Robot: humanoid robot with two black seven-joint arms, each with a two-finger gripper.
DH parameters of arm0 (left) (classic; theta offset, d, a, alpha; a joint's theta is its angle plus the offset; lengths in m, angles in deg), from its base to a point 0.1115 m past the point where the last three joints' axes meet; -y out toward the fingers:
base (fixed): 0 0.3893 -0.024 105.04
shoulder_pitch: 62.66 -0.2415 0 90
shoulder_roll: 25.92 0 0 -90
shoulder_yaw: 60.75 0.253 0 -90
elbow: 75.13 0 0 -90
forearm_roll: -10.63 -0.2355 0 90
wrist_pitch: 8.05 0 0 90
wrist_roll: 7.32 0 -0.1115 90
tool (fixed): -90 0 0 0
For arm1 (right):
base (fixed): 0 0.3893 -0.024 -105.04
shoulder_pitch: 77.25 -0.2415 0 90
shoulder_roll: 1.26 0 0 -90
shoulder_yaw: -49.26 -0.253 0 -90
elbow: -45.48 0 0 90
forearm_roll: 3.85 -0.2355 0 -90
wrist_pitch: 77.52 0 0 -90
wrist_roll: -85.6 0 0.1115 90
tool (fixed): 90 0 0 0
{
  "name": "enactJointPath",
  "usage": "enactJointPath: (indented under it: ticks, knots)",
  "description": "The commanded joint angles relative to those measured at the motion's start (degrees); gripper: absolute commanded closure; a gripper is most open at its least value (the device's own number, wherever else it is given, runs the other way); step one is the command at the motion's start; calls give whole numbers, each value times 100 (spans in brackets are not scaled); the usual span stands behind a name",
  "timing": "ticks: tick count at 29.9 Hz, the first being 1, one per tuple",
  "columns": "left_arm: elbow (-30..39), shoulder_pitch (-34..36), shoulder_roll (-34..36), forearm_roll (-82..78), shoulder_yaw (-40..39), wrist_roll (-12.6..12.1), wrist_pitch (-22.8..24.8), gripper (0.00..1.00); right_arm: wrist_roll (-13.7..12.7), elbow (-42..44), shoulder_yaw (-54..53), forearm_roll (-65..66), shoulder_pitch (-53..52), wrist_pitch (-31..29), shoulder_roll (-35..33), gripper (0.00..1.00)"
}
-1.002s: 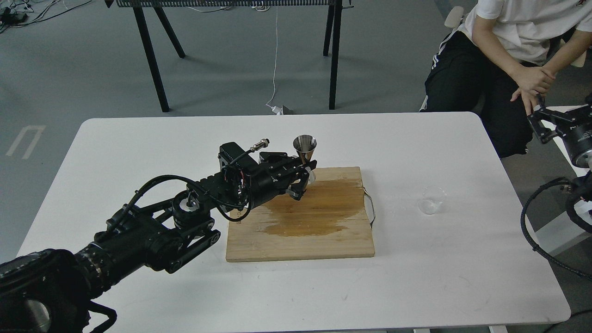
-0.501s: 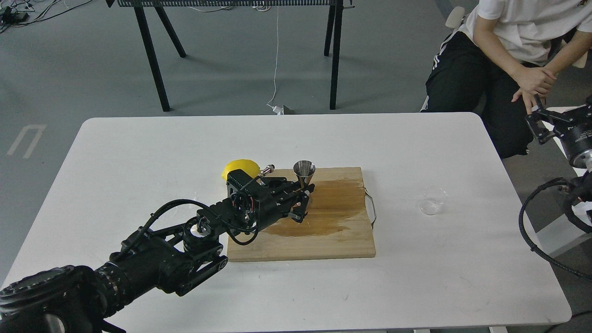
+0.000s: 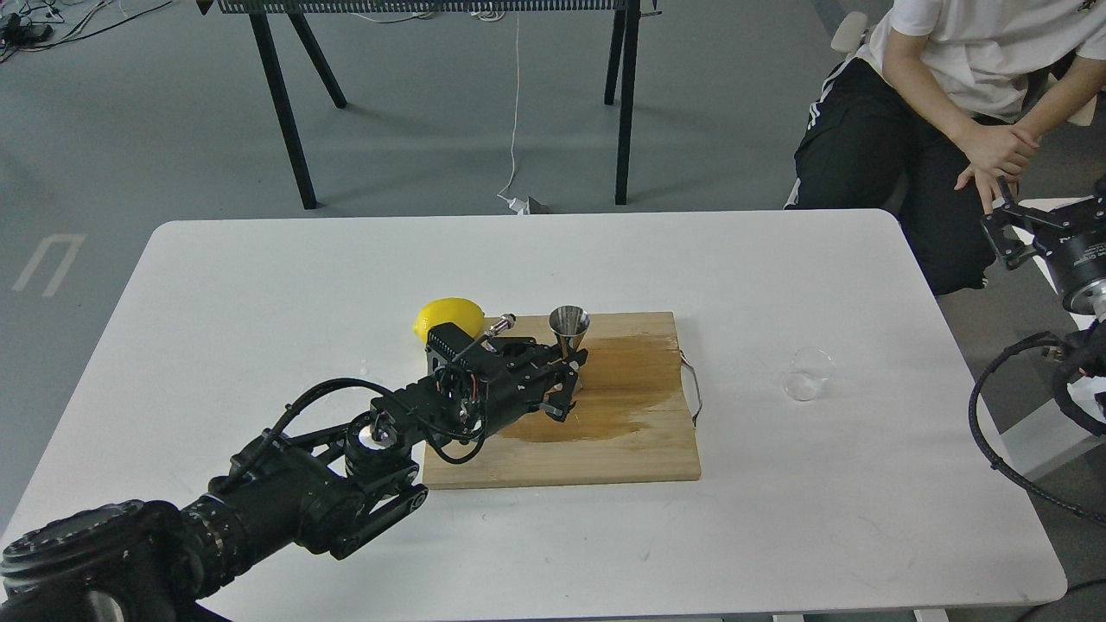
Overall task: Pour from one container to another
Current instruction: 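Lower the jigger upright onto the board center and open the left gripper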
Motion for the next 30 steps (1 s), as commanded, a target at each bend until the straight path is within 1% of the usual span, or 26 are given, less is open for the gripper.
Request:
enactJointPath:
  ticks: [1,5,6,8,12,17,21,24,30]
  knots:
    - [-8,-27,-51,0,-4,0,0,78,7,-2,0,-6,-1,0,0,0]
    - [1,26,-77,0,5,0,0,73,7,-2,0,-6,-1,0,-8,0]
    - [1,26,-77,0,5,0,0,70,-1,-2,0,-6,-1,0,-8,0]
    - [1,26,-60,0,-4,0,0,59,-2,-2,0,-6,-1,0,-17,0]
    - [1,9,-51,0,-4,0,0,58,7,-2,0,-6,-1,0,-26,0]
    - [18,-27,-51,0,-4,-8,0,42,-1,-2,0,-6,-1,0,-17,0]
    - [167,-114,-7,0,-13,18,-9,28,-2,-2,0,-6,-1,0,-17,0]
    - [238,-141,37,0,-4,27,-9,24,-1,-2,0,-6,-1,0,-26,0]
    - [317,-150,317,0,-4,71,-9,22,-2,-2,0,-6,8,0,-26,0]
